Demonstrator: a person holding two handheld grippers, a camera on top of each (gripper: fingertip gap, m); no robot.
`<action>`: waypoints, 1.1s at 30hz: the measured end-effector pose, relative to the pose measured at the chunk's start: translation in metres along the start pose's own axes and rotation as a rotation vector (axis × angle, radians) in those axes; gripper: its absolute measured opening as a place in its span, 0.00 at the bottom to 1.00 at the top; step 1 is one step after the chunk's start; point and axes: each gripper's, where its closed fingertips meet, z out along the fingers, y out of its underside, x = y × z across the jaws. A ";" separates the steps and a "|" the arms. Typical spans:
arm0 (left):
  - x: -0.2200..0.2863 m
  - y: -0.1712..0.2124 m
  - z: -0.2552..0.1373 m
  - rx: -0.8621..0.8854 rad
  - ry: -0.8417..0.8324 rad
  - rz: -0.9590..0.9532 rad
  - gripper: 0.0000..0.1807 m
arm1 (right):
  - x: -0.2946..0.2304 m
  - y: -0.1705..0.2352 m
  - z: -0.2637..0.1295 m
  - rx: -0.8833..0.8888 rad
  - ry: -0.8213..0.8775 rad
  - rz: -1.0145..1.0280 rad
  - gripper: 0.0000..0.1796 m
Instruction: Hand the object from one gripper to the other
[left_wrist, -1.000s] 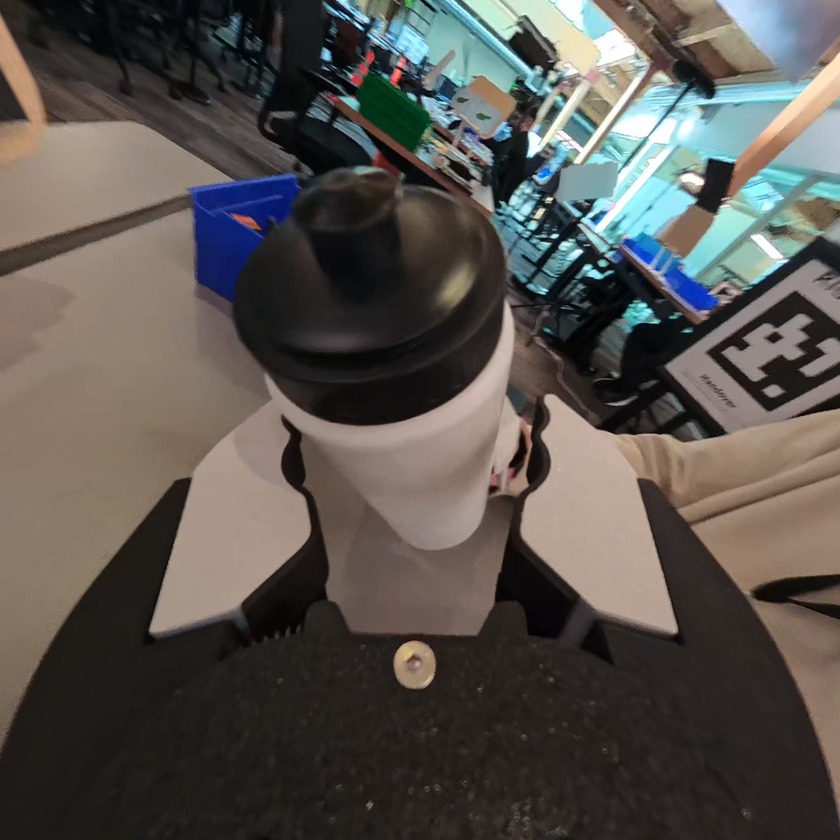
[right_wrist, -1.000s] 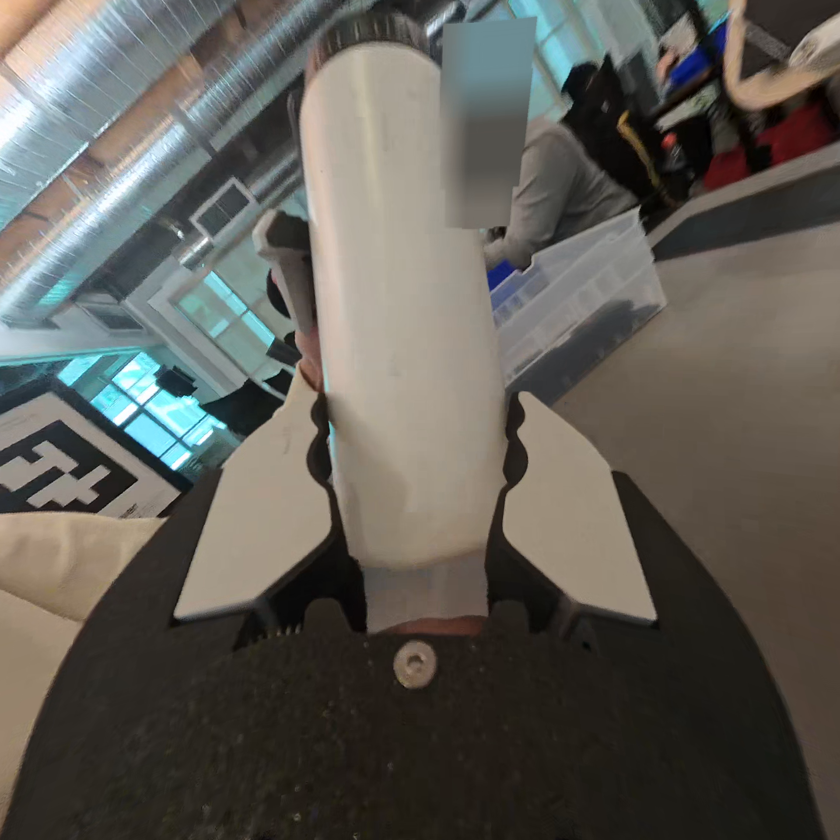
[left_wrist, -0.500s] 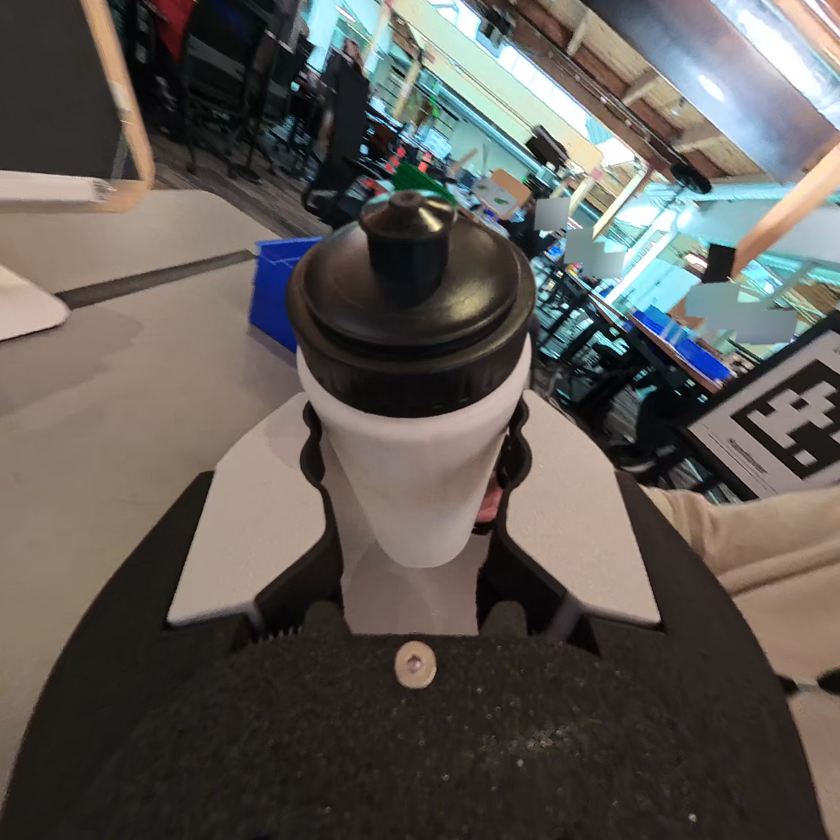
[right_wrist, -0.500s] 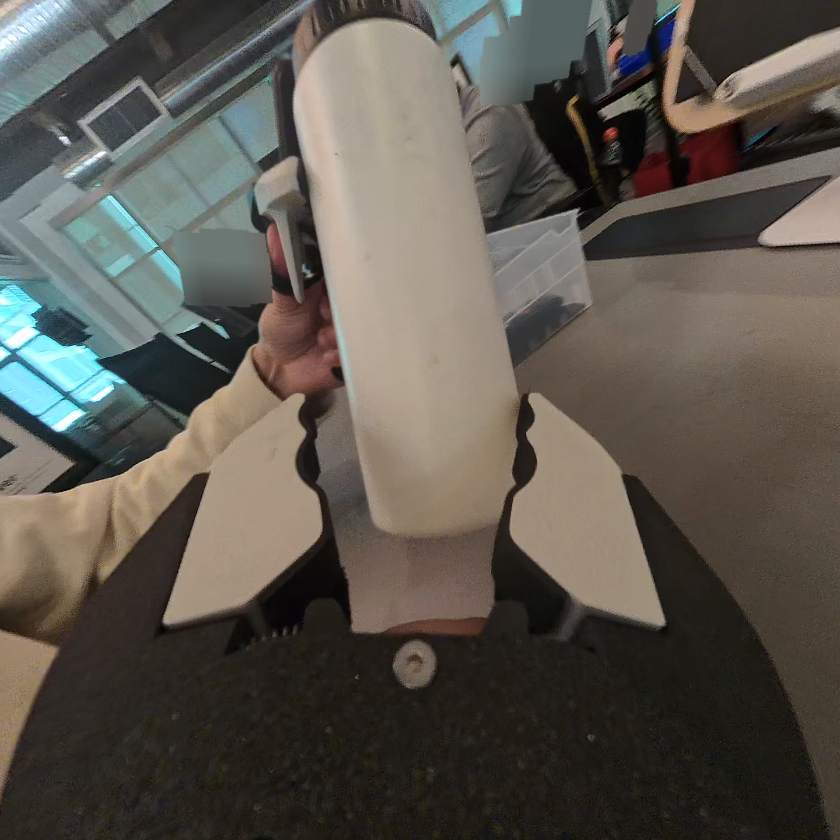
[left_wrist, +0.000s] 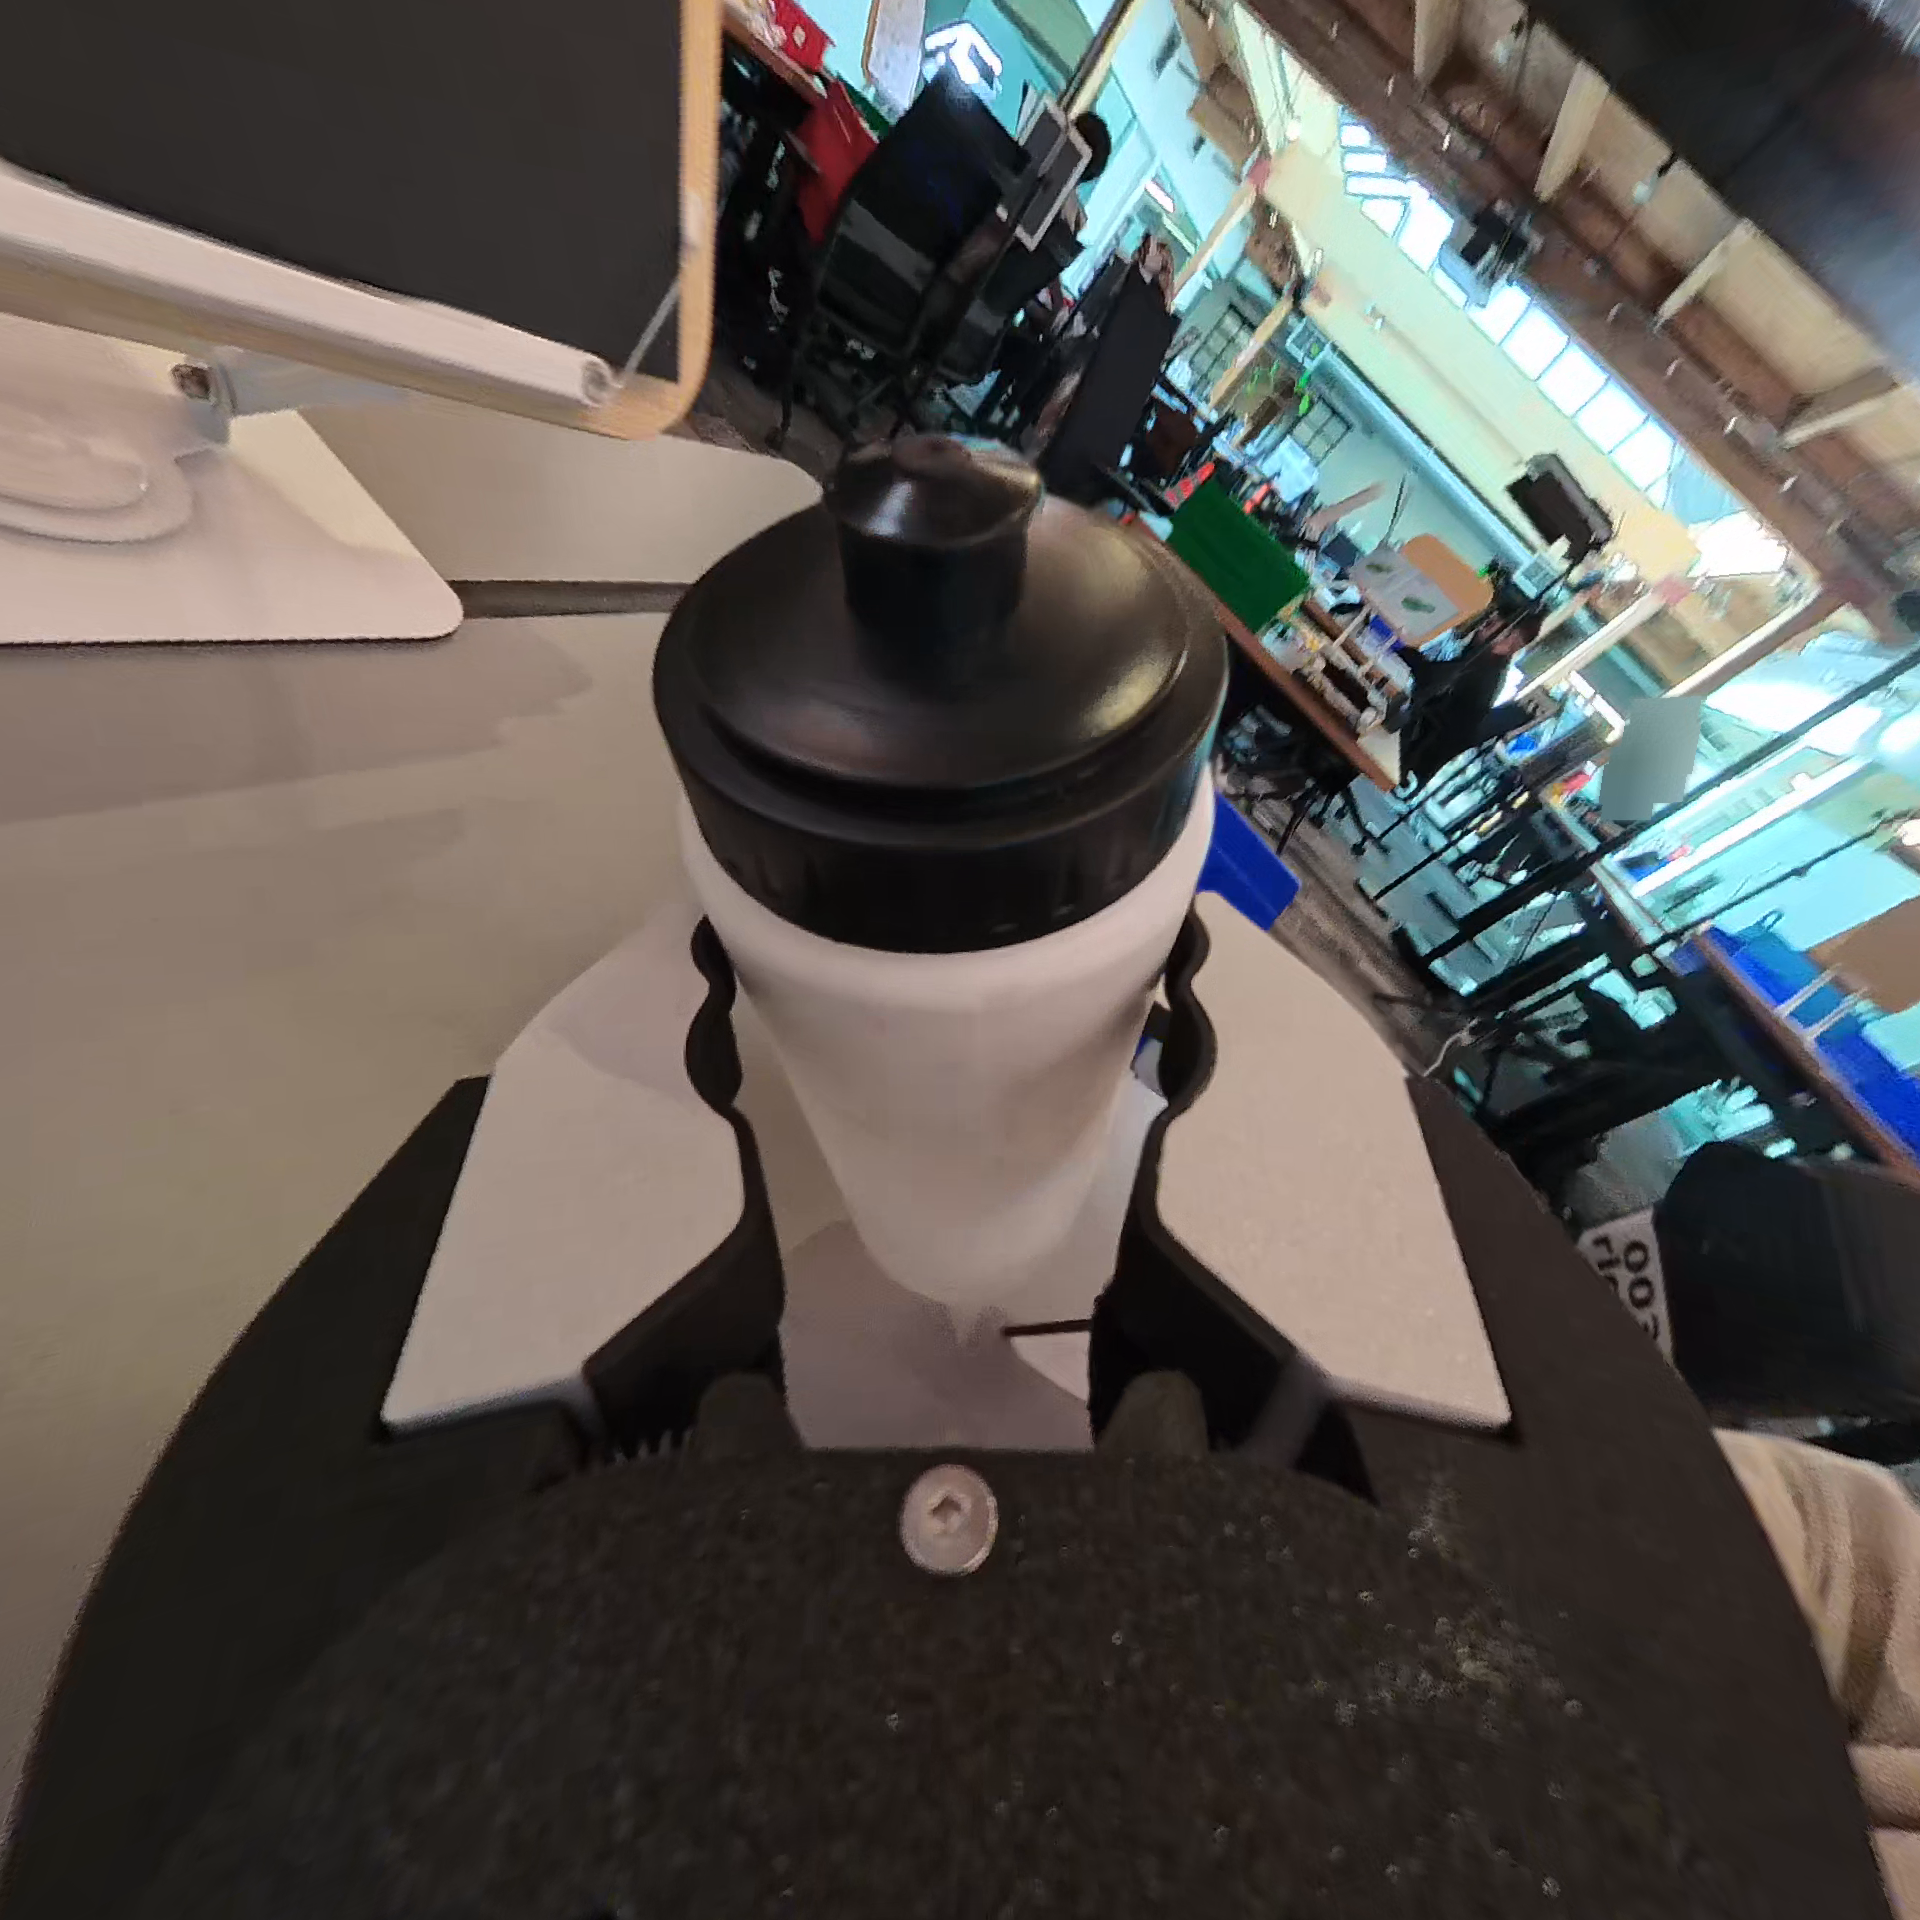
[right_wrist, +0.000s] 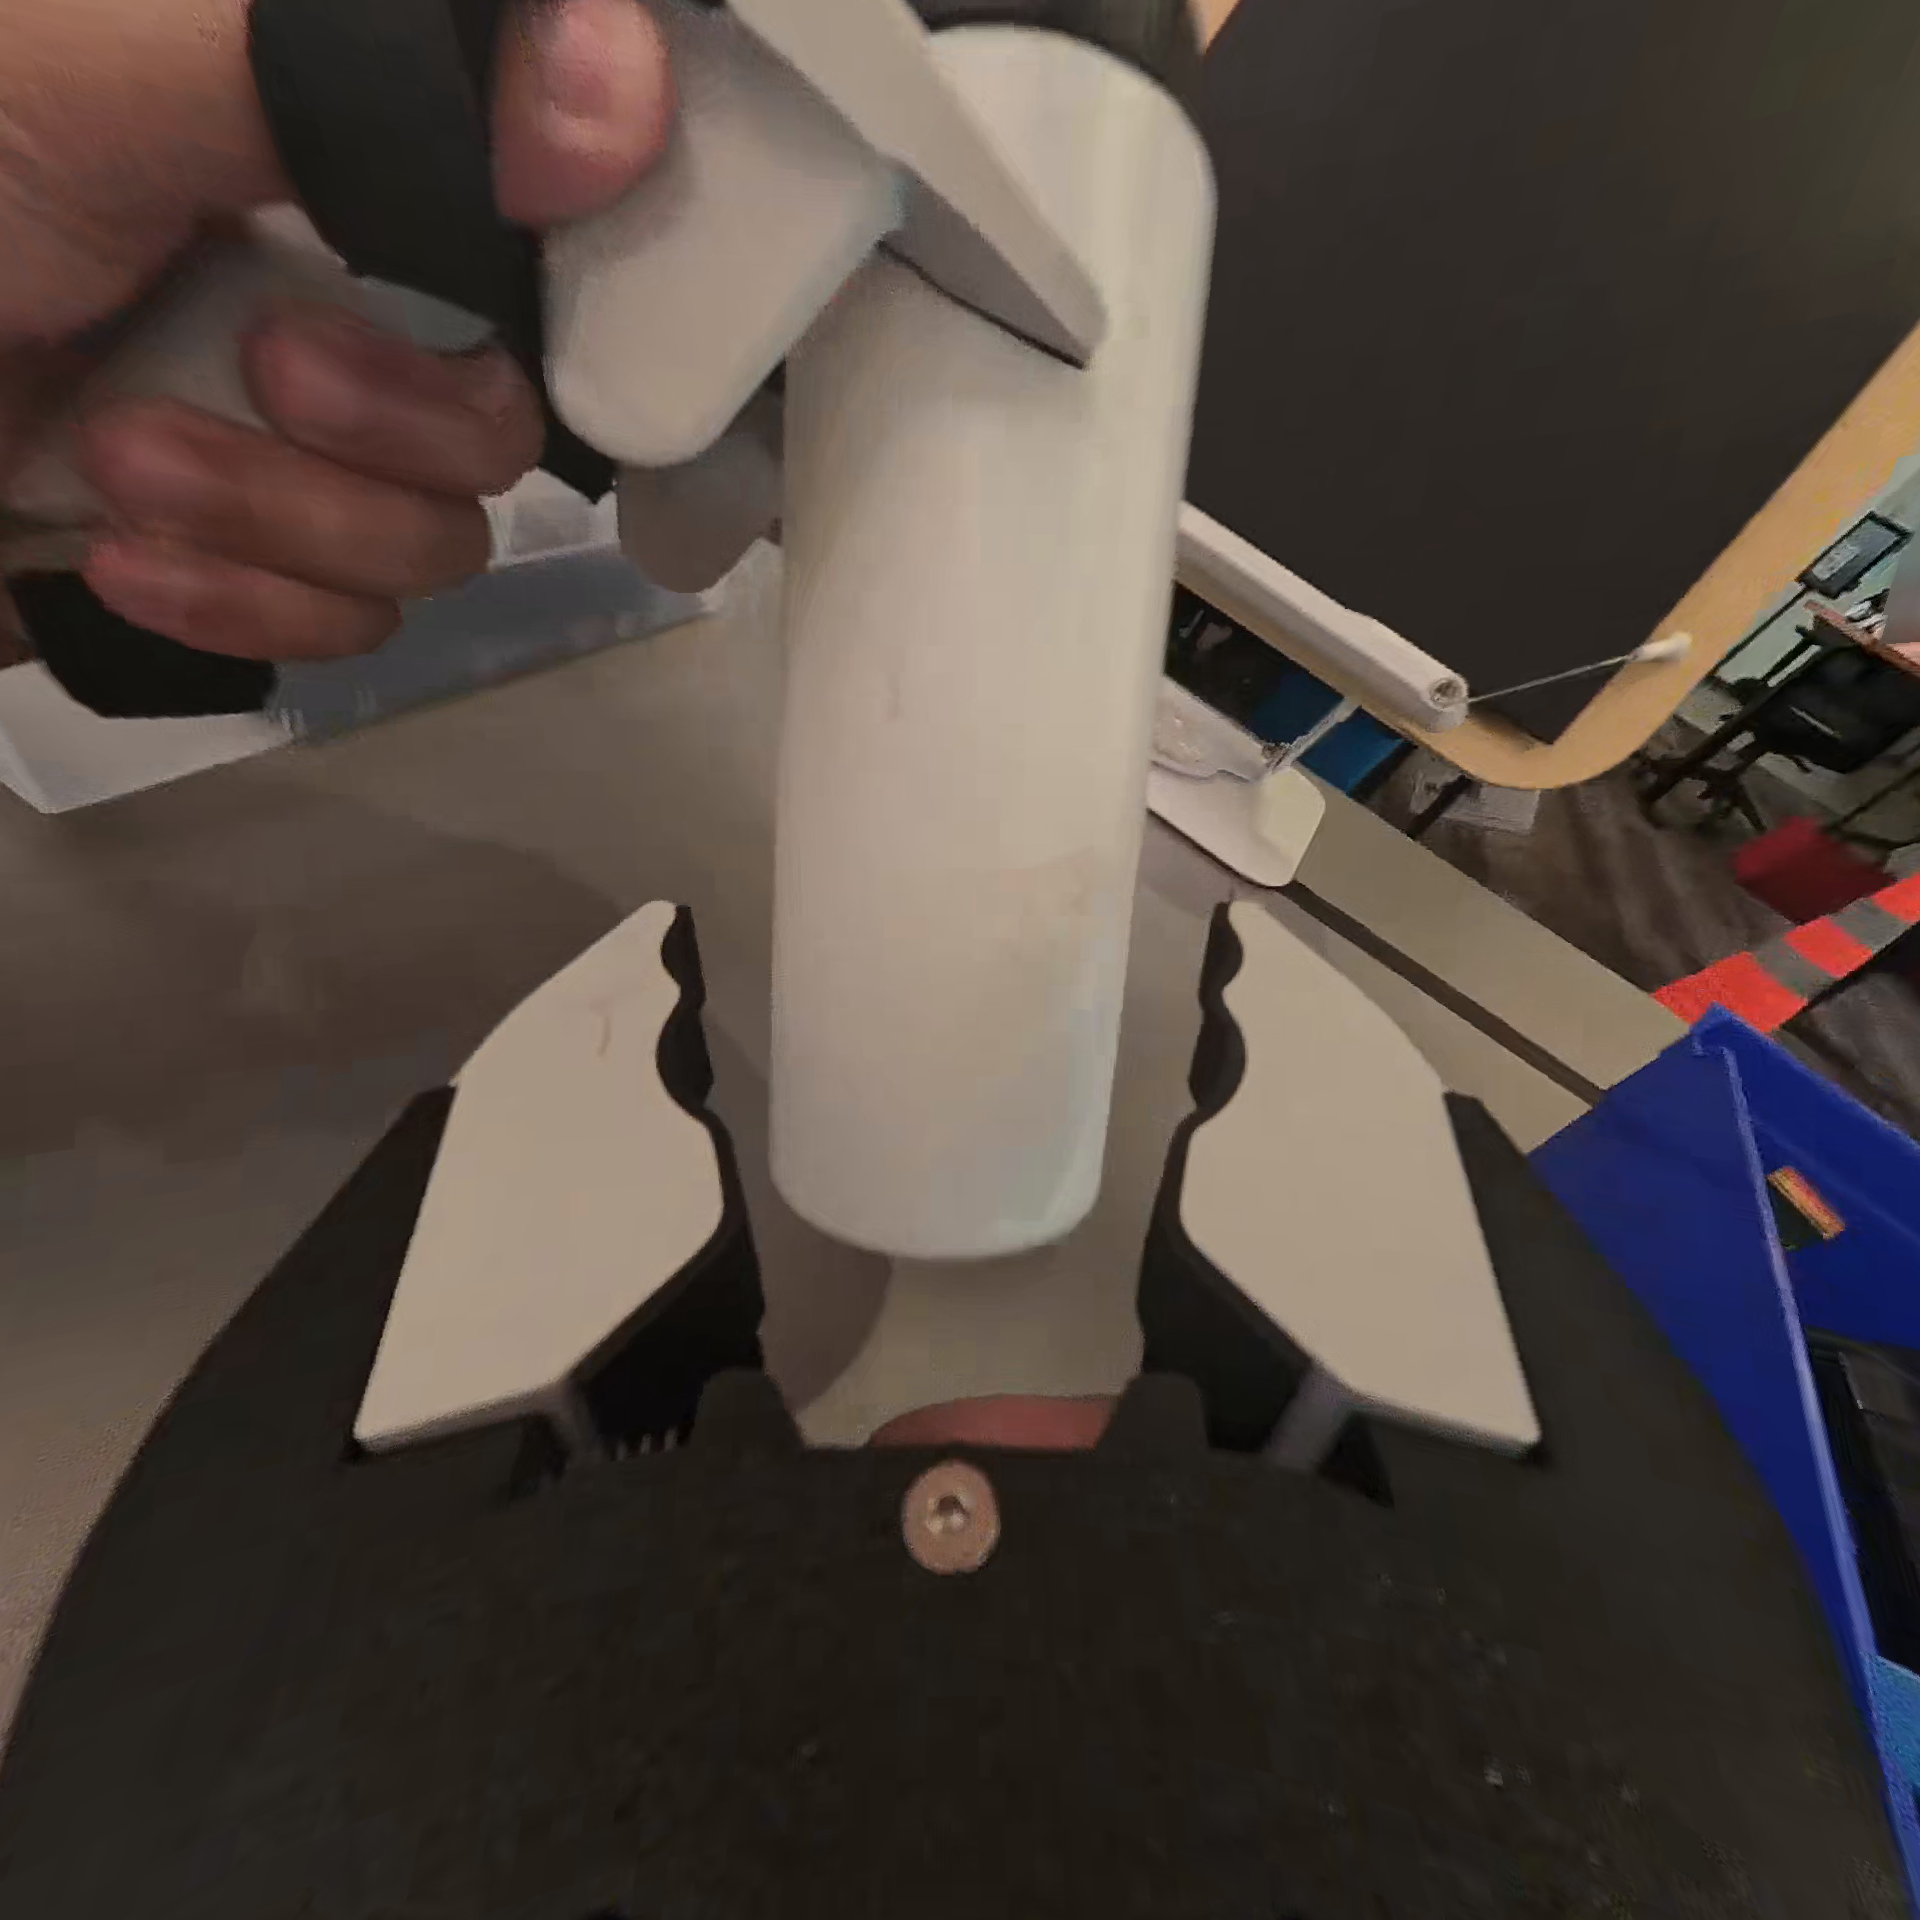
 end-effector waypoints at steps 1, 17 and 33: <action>0.007 0.003 0.004 -0.014 0.002 0.023 0.44 | 0.000 0.003 0.005 -0.034 0.001 0.004 0.51; 0.047 0.010 -0.016 -0.292 0.048 0.228 0.53 | 0.045 0.022 -0.003 -0.172 0.122 -0.308 0.47; 0.035 0.006 -0.050 -0.345 0.150 0.217 0.57 | 0.057 -0.032 -0.006 -0.120 0.236 -0.921 0.47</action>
